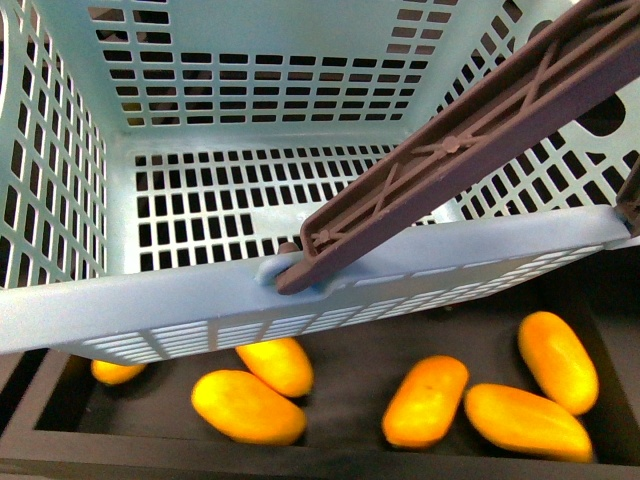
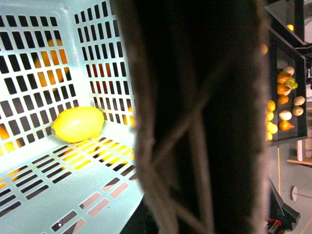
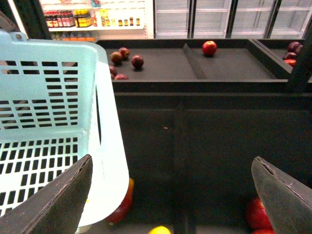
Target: Pick lemon and mango into basket
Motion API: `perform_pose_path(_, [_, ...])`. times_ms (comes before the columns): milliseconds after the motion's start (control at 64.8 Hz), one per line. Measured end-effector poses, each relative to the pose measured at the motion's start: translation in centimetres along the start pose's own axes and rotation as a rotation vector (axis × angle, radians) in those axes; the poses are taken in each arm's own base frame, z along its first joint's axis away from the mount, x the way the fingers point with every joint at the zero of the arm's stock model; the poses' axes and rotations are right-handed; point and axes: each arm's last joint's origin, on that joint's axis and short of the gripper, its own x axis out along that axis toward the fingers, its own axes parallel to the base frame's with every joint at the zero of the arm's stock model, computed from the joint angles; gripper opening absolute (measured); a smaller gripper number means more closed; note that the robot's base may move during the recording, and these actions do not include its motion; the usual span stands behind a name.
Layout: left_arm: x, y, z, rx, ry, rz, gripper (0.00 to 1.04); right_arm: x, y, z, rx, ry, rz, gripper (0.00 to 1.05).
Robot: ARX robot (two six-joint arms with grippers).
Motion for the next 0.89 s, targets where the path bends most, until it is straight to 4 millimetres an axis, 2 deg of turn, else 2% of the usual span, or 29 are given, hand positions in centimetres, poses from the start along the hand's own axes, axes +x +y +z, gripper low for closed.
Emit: perform_pose_path(895, [-0.19, 0.25, 0.40, -0.003, -0.020, 0.011, 0.05, 0.00, 0.02, -0.01, 0.000, 0.000, 0.004, 0.96])
